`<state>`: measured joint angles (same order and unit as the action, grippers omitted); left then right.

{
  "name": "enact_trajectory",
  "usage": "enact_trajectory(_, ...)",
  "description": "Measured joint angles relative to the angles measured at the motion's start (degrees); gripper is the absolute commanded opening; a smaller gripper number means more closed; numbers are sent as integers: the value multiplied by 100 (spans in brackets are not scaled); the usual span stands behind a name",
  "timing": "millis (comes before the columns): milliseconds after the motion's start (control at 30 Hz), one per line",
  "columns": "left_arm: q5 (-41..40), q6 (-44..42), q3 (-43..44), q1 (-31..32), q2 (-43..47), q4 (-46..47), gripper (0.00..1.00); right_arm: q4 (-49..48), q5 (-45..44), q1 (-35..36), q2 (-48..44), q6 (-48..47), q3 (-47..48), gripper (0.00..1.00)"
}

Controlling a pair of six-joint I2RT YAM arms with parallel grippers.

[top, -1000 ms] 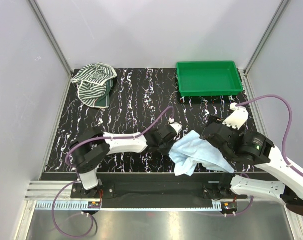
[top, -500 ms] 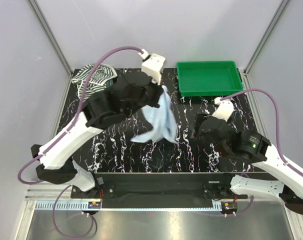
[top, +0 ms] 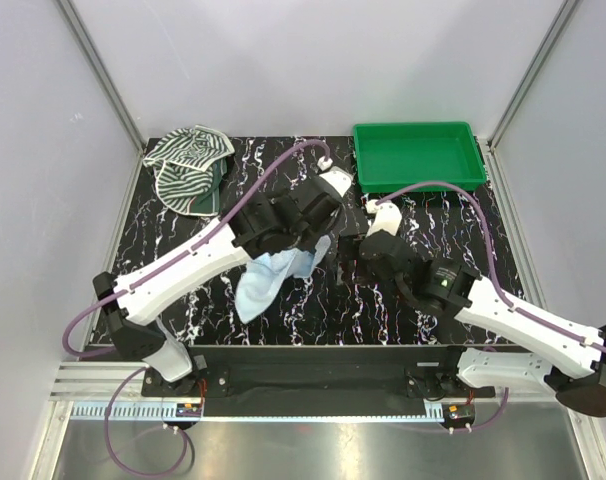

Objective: Roll the towels
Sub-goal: Flatten the towel

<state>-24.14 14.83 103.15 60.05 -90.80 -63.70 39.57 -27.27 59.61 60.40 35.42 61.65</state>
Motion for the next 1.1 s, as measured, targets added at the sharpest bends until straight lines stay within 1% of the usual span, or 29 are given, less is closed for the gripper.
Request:
enact_trajectory(100, 278, 22, 385, -94, 7, -127, 0, -452, 146, 0, 59, -114, -61, 85)
enact_trajectory(167, 522, 17, 737, -175, 50, -127, 3, -699, 190, 0, 39, -166, -131, 85)
enact_trajectory(267, 1010, -42, 905, -470, 358, 39, 24, -903, 186, 0, -85, -216, -264, 86)
enact_trajectory(300, 1250, -63, 820, -688, 511, 157, 27, -911, 166, 0, -138, -223, -289, 86)
enact_trajectory(367, 1843, -61, 299, -1303, 863, 586, 36, -914, 101, 0, -192, -221, -289, 85)
enact_trajectory(400, 2118, -26, -61, -1657, 944, 837, 43, -905, 55, 0, -199, -221, -286, 85)
enact_trajectory(433, 2450, 24, -616, -1974, 1003, 1150, 56, -870, 15, 0, -188, -216, -284, 85)
enact_trajectory(500, 2699, 55, -1150, -2465, 813, 1410, 62, -728, -68, 0, -98, -188, -269, 84)
enact_trajectory(533, 2828, 85, -1421, -2586, 575, 1530, 69, -632, -94, 0, -24, -151, -254, 83)
enact_trajectory(667, 3132, 201, -2238, -2640, -446, 1808, 70, -221, -175, 7, 310, -7, -210, 75)
enact_trajectory(733, 3176, 275, -2614, -2627, -468, 1731, 73, 87, -310, 109, 463, 111, -205, 72)
enact_trajectory(800, 3163, 358, -2791, -2608, -188, 1648, 76, 424, -413, 291, 584, 284, -208, 68)
enact_trajectory(900, 3097, 505, -3049, -2594, 752, 1738, 77, 780, -479, 455, 599, 601, -302, 67)
enact_trajectory(1000, 3034, 640, -3346, -2581, 1768, 1788, 77, 765, -345, 492, 424, 837, -772, 66)
enact_trajectory(1100, 2959, 732, -3652, -2559, 2413, 1784, 78, 684, -55, 494, 385, 1069, -1303, 64)
